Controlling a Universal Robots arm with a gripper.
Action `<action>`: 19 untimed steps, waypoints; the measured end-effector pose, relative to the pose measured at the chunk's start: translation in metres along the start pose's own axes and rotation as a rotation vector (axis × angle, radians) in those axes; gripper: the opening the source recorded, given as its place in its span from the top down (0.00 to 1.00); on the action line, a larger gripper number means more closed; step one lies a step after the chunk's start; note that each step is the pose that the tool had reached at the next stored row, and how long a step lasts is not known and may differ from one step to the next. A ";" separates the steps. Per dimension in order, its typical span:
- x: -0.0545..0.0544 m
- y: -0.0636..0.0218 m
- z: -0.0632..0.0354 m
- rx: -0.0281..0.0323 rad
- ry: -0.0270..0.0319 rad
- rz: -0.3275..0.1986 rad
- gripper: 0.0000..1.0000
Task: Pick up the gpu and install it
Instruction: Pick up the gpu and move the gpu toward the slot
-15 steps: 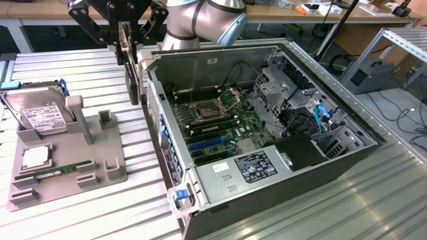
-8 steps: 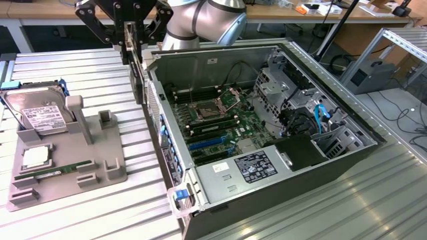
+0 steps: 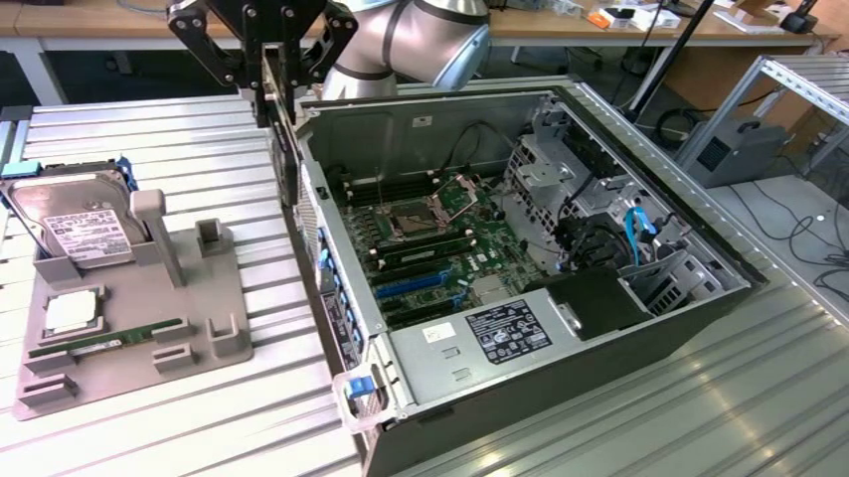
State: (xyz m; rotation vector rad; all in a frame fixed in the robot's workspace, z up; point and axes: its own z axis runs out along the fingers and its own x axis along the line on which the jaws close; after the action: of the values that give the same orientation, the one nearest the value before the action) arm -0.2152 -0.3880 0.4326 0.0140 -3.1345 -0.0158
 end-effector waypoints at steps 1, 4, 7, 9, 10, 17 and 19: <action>-0.001 0.0000 0.0000 0.0000 0.0000 0.000 0.73; -0.005 0.0000 0.0000 0.0000 0.0000 0.000 0.73; -0.008 -0.0001 -0.0001 0.0001 0.0000 0.000 0.73; -0.011 -0.0001 -0.0001 0.0001 0.0000 0.000 0.73; -0.012 -0.0001 -0.0001 0.0001 0.0001 0.000 0.73; -0.020 -0.0002 -0.0001 0.0000 0.0000 0.000 0.73; -0.022 -0.0002 -0.0001 0.0000 0.0001 0.000 0.73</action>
State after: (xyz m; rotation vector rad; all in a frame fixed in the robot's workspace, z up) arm -0.1930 -0.3880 0.4326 0.0139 -3.1345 -0.0157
